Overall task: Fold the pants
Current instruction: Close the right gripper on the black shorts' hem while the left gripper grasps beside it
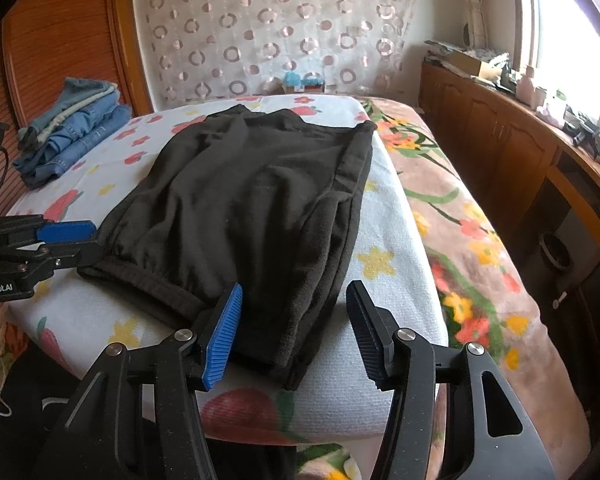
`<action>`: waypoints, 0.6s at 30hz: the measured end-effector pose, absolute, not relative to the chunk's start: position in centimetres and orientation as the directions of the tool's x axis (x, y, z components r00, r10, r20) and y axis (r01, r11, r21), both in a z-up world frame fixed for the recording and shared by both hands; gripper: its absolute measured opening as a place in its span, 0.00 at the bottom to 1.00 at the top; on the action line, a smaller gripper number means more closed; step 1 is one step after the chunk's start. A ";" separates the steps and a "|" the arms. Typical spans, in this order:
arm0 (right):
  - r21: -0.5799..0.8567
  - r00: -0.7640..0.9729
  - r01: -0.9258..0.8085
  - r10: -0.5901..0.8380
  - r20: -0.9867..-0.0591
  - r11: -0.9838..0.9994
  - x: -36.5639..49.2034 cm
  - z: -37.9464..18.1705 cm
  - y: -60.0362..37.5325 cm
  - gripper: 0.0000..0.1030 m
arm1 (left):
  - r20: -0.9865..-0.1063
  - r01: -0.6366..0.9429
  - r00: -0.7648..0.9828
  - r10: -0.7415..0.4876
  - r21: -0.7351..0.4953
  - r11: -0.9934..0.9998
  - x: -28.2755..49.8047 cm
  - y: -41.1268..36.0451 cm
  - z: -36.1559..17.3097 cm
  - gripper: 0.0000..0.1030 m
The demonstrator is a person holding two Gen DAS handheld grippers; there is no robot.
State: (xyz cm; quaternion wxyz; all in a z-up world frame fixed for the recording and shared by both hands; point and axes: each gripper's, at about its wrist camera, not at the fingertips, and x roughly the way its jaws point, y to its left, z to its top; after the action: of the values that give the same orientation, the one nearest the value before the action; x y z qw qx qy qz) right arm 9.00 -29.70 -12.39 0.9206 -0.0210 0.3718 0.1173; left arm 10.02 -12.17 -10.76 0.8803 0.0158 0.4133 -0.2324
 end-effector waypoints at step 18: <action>0.091 0.649 -0.296 0.270 -0.711 0.951 8.5 -12.1 -29.2 0.18 | -0.730 0.426 0.538 -0.421 -0.196 0.883 9.9 -11.8 -10.9 0.40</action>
State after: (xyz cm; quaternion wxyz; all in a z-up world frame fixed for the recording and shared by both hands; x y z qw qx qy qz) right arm 8.54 -29.24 -12.05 0.9079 -0.0166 0.3886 0.1560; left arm 9.93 -11.85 -10.87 0.8770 0.0025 0.4154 -0.2414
